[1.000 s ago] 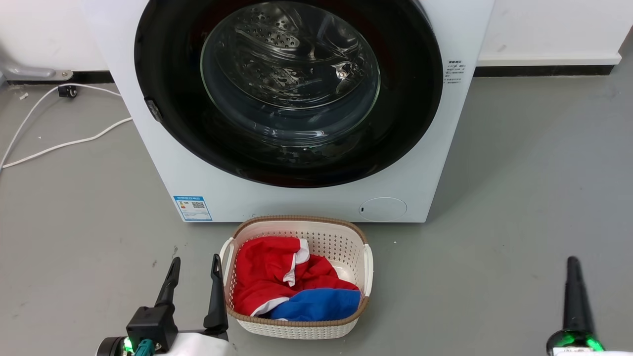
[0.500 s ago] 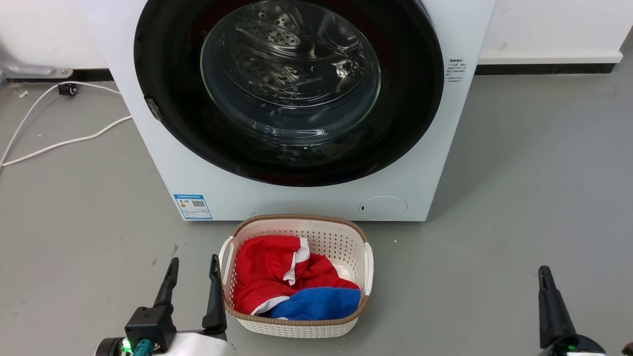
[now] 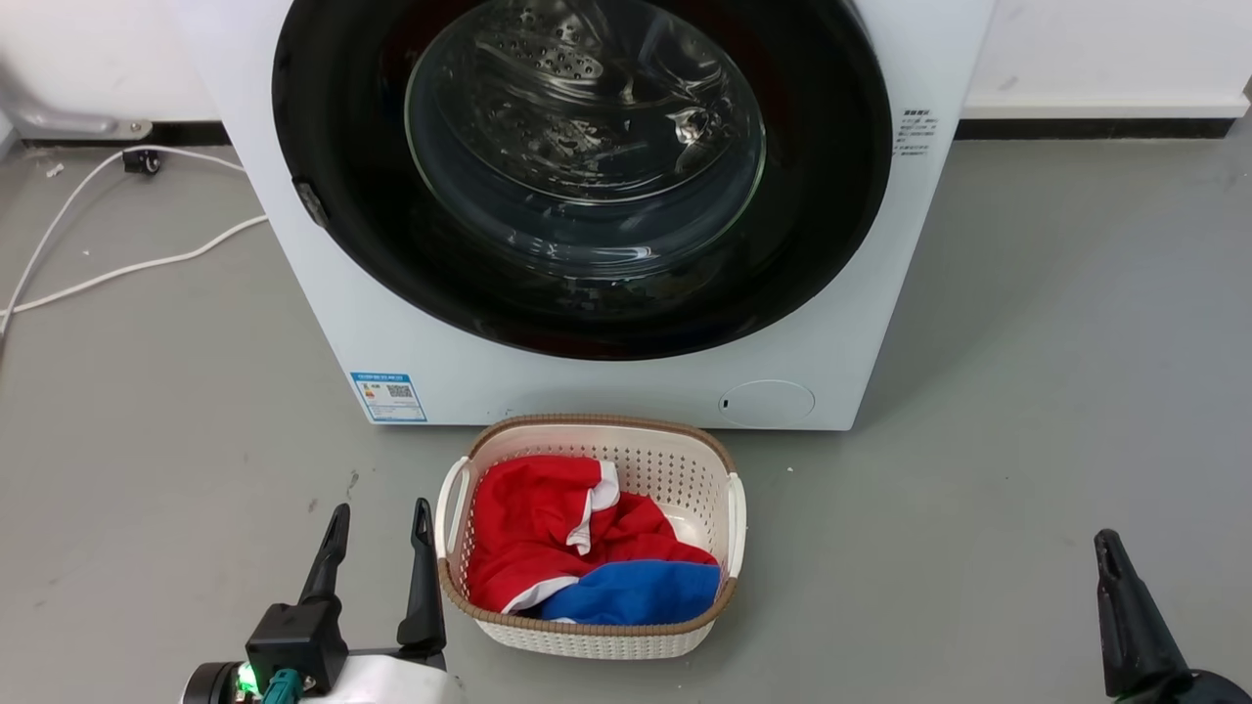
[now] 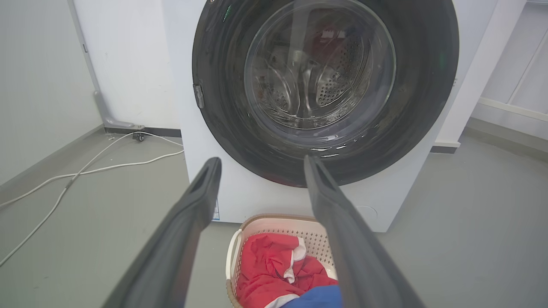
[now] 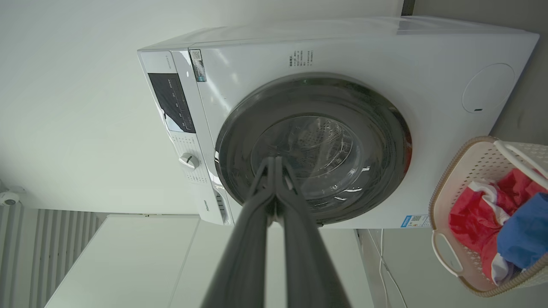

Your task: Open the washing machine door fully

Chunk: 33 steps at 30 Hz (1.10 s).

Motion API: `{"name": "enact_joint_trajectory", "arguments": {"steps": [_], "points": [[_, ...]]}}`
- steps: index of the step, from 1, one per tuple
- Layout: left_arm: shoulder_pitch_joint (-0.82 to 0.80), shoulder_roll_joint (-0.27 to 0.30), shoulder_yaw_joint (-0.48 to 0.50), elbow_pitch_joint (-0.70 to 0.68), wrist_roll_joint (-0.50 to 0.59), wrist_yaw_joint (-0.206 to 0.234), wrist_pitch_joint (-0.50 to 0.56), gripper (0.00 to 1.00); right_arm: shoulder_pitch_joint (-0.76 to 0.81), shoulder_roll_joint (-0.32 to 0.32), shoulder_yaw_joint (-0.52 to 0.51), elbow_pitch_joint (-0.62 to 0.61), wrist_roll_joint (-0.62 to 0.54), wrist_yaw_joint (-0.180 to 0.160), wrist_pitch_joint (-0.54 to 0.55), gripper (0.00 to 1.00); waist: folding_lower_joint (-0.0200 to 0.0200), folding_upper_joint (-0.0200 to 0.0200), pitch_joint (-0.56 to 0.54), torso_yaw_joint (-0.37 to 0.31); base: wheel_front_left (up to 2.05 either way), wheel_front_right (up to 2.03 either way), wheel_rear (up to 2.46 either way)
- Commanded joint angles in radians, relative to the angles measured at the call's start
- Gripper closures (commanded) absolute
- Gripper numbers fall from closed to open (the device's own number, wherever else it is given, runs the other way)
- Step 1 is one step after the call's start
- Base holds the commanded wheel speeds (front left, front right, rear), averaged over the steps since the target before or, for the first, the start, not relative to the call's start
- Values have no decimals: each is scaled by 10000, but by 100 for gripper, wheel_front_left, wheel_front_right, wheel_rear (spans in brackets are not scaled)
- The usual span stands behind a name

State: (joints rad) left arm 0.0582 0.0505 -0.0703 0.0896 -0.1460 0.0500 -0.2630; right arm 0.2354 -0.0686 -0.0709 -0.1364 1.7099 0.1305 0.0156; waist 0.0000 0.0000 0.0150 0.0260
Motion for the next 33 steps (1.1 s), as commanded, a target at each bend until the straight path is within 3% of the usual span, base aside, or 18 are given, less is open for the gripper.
{"name": "enact_joint_trajectory", "arguments": {"steps": [1,6,12,21,33], "points": [[-99,-4,14,-59,93,68,-28,0,-186,52,-114,30,-29,4,137,100,0,0,88,48,0,0,0],[-283,-4,4,-145,235,127,-28,0,-709,85,-592,152,-127,4,339,100,0,0,362,199,0,0,0],[-595,-4,20,-301,464,220,-28,0,-1969,-356,-1483,510,-321,4,660,100,0,0,892,413,0,0,0],[-1309,-4,-134,-600,606,375,-28,0,-4877,-1875,-2335,1814,-613,4,1292,100,0,0,2108,766,0,0,0],[-2207,-5,-504,-1005,513,520,-28,0,-8978,-3686,-1551,3821,-1240,4,2501,100,0,0,3784,1330,0,0,0]]}}
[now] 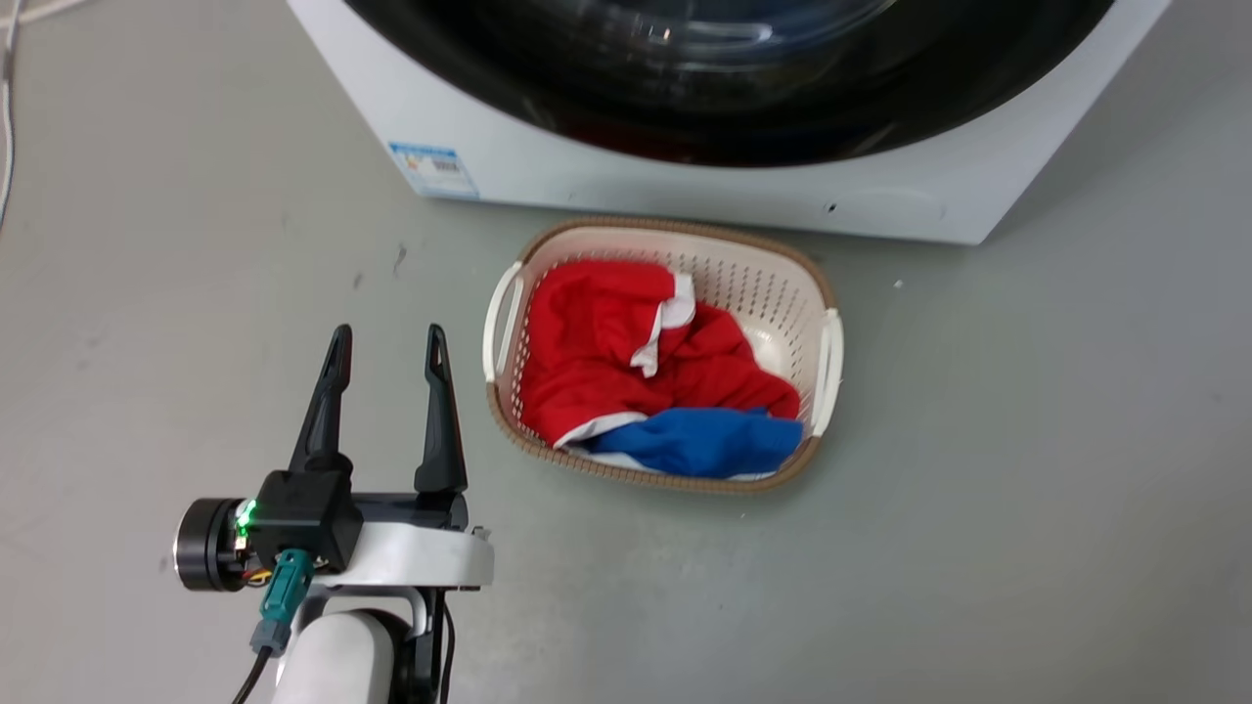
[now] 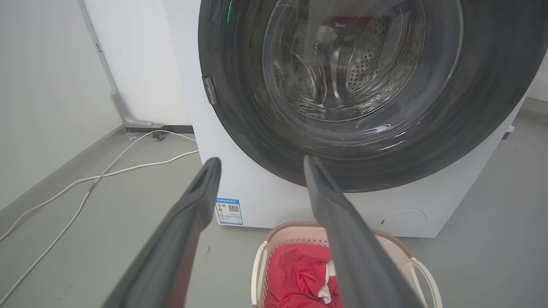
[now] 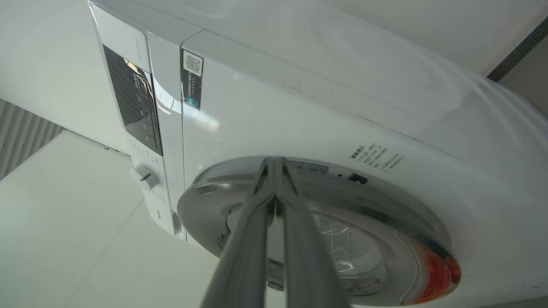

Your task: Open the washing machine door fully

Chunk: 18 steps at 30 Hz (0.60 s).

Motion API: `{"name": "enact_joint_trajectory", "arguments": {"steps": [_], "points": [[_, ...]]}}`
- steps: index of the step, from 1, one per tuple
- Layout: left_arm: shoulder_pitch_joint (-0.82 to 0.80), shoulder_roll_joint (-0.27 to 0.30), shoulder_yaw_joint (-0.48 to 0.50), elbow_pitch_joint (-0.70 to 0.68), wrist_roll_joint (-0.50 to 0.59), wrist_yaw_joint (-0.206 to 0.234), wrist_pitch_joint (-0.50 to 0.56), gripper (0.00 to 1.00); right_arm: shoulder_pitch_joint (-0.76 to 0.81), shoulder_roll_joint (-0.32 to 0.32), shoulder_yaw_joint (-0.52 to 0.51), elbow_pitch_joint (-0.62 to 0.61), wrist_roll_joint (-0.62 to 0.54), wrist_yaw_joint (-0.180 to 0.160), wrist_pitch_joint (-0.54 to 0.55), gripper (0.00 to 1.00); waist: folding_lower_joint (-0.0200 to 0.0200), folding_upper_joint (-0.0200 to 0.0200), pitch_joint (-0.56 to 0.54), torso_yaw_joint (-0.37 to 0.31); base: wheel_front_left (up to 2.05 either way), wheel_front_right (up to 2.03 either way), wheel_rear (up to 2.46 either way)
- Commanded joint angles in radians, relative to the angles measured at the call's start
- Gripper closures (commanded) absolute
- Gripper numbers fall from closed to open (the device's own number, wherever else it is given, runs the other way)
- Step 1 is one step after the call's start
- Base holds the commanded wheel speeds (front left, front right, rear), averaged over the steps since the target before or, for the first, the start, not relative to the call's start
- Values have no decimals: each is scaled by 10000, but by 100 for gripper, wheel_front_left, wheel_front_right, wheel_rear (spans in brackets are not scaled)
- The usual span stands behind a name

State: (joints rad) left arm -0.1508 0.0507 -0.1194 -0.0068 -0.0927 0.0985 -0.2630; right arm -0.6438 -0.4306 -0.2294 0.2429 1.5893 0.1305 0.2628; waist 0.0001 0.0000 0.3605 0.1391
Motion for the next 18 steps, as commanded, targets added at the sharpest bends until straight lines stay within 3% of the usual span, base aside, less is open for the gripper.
{"name": "enact_joint_trajectory", "arguments": {"steps": [1,10,18], "points": [[-174,-7,-49,-55,-44,45,-28,0,-558,-214,104,250,-86,4,116,100,-1,0,463,254,0,0,0],[-541,-7,-433,-150,-274,237,-28,0,-3318,-1117,1460,1979,-1199,4,1131,100,-1,0,1377,706,0,0,0],[-821,-6,-732,-226,-453,395,-28,0,-5100,-1246,2467,2926,-2168,4,2038,100,-1,0,1944,1018,0,0,0]]}}
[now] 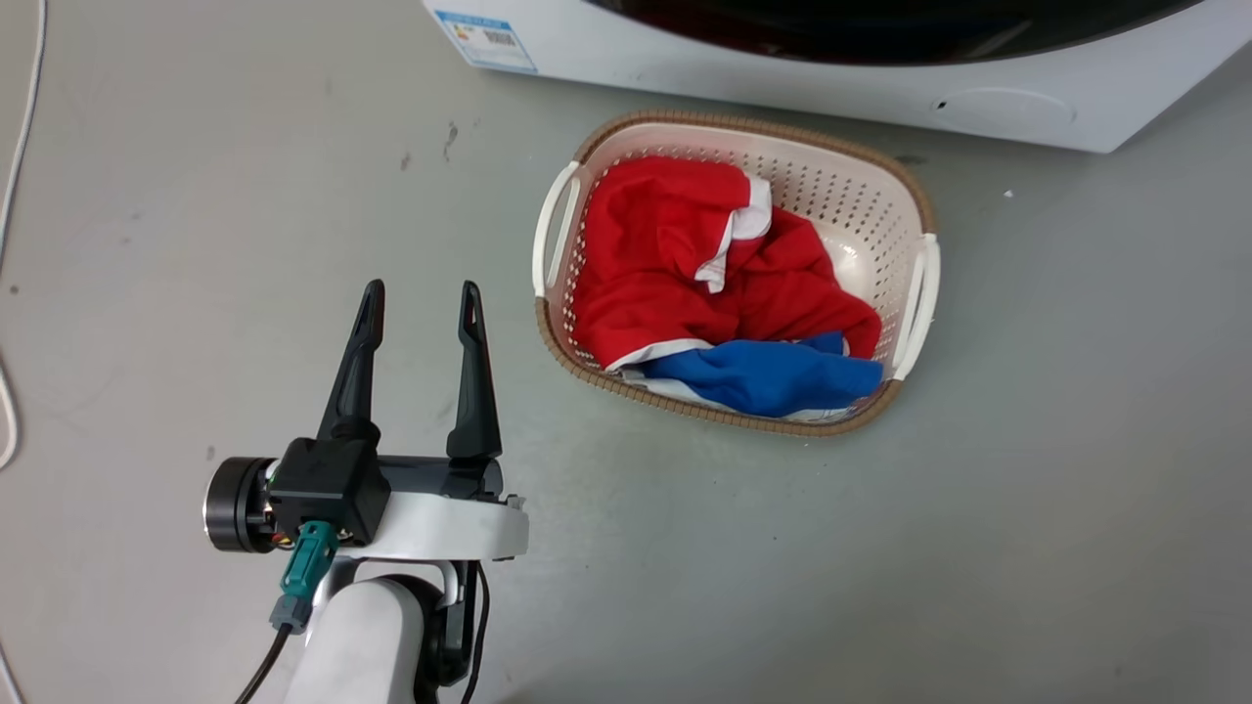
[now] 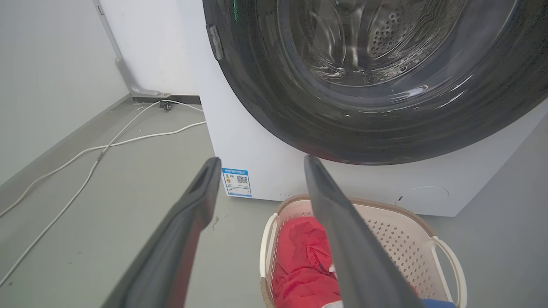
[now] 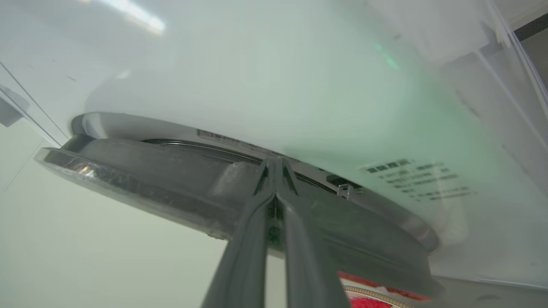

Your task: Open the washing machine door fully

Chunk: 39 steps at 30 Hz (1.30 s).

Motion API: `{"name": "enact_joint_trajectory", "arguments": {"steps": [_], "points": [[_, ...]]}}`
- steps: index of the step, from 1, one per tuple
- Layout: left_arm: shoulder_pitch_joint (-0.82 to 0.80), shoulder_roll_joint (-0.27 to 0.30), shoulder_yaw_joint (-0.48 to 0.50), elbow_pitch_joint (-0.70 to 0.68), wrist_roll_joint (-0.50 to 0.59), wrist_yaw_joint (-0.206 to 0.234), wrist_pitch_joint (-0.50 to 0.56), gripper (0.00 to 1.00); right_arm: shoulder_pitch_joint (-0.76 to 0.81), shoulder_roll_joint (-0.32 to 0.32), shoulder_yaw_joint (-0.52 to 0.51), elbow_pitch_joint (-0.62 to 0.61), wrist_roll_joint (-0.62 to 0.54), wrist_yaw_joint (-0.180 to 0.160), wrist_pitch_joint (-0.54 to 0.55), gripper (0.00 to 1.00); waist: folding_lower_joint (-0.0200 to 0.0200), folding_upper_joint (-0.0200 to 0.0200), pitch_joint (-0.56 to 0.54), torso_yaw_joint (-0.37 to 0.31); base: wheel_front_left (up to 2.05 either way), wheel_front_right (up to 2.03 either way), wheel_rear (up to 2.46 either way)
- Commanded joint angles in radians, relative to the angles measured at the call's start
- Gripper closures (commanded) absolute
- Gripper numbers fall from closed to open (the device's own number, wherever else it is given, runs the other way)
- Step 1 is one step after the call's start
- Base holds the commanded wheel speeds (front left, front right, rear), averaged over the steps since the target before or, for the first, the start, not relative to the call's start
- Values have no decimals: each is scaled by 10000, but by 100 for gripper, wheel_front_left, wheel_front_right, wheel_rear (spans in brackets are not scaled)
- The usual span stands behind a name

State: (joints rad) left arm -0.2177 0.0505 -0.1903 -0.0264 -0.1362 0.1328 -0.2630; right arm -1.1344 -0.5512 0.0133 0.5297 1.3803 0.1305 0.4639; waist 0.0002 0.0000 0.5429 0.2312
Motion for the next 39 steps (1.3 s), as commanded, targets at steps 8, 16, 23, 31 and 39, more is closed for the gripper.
{"name": "enact_joint_trajectory", "arguments": {"steps": [8,16,23,31,39], "points": [[-252,-4,-165,-40,-150,179,-28,0,-824,244,579,454,-623,4,805,100,-2,0,399,192,0,0,0],[-171,-4,-46,30,-87,211,-28,0,126,527,741,-273,-403,18,1331,100,-2,0,125,-56,0,0,0],[16,-2,190,59,91,98,-28,0,1547,665,964,-1493,-115,17,1734,100,-2,0,-295,-433,0,0,0],[288,-2,428,98,283,-44,-28,0,3299,791,1185,-3017,198,15,1765,100,-2,0,-836,-823,0,0,0],[530,-1,587,146,424,-152,-28,0,5295,1199,1543,-4623,705,17,1736,100,-2,0,-1409,-990,0,0,0]]}}
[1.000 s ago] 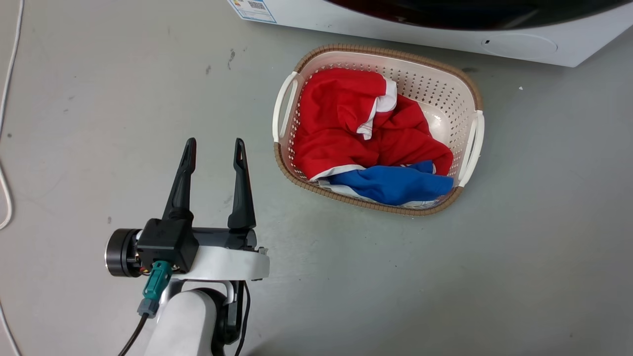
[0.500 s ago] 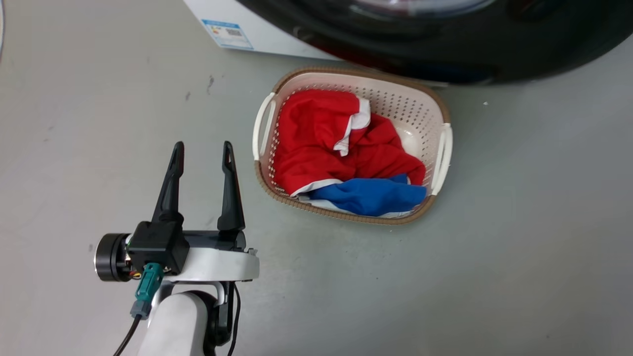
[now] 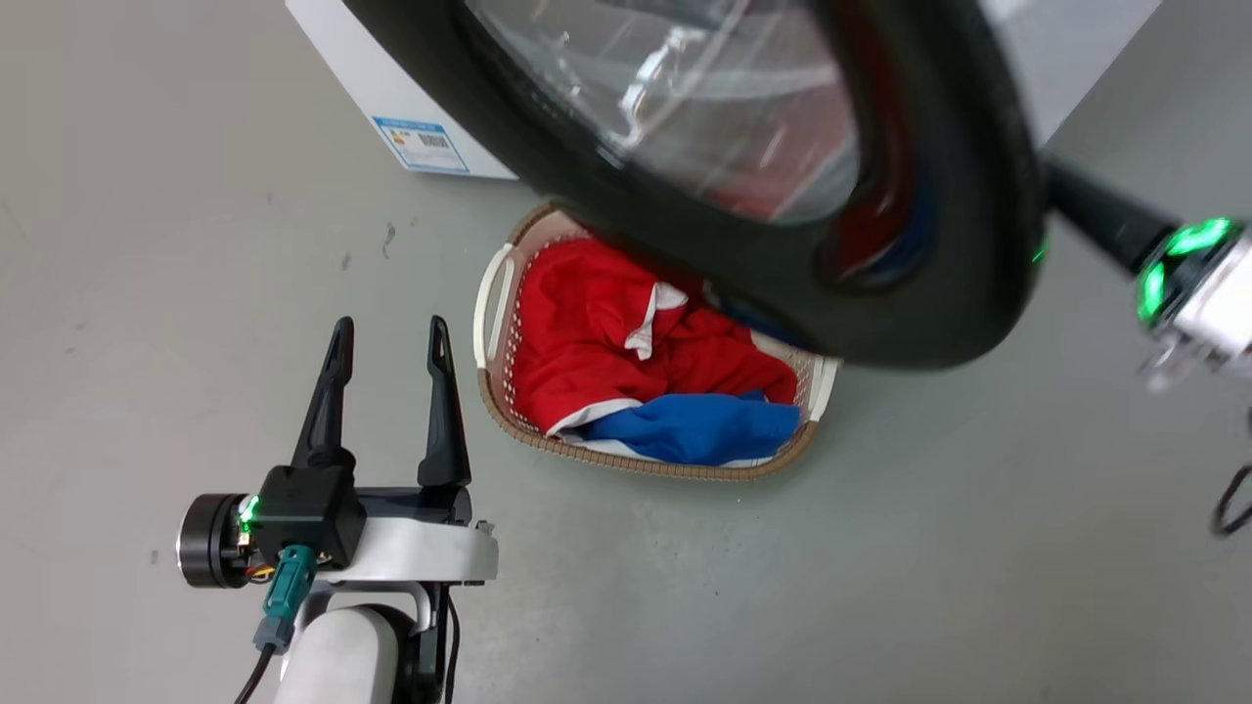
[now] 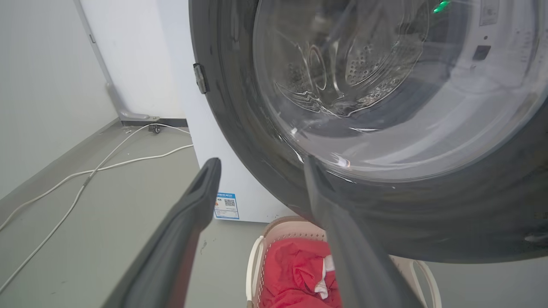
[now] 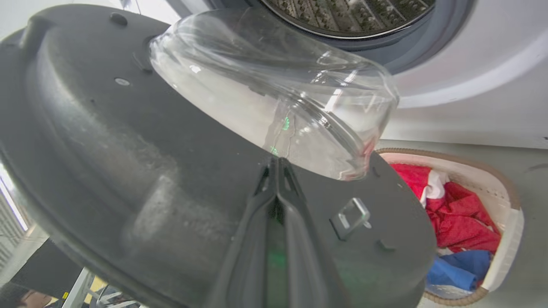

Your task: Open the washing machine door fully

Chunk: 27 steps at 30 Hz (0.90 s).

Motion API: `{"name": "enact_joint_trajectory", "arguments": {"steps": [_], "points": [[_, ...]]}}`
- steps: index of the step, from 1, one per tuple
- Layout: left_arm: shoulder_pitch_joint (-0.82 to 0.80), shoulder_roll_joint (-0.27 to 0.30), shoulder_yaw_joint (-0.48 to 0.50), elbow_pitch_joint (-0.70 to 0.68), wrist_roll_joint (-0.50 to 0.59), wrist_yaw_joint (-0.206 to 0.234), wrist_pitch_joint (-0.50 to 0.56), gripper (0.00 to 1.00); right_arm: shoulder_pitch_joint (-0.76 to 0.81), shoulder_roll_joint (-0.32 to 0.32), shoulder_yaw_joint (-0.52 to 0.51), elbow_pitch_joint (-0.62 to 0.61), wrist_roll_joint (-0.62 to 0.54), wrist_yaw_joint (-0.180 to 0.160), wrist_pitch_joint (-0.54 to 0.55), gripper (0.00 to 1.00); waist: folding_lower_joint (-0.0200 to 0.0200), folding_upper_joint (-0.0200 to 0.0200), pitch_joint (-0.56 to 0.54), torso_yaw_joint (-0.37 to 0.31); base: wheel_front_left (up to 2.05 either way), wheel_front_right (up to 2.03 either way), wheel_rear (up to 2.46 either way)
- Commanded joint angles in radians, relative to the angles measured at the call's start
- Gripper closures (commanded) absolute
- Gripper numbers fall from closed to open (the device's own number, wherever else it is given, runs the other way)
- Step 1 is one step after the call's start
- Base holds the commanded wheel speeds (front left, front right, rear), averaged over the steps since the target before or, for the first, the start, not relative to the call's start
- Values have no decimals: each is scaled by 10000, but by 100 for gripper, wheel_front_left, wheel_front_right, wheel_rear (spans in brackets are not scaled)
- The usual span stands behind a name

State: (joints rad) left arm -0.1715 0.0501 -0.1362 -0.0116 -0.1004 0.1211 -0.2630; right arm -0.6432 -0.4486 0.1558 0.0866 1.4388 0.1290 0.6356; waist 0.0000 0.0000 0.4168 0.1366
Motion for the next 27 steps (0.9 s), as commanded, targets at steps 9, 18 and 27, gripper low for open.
{"name": "enact_joint_trajectory", "arguments": {"steps": [9,18,27], "points": [[361,1,140,61,152,-122,-28,0,2112,550,635,-1344,277,31,-264,100,0,0,-669,-63,0,0,0],[583,1,119,160,196,-201,-28,0,3108,1135,1367,-1632,440,32,-584,100,0,0,-1165,19,0,0,0],[820,1,93,247,250,-260,-28,0,3665,1694,2482,-1582,386,32,-712,100,0,0,-1583,122,0,0,0]]}}
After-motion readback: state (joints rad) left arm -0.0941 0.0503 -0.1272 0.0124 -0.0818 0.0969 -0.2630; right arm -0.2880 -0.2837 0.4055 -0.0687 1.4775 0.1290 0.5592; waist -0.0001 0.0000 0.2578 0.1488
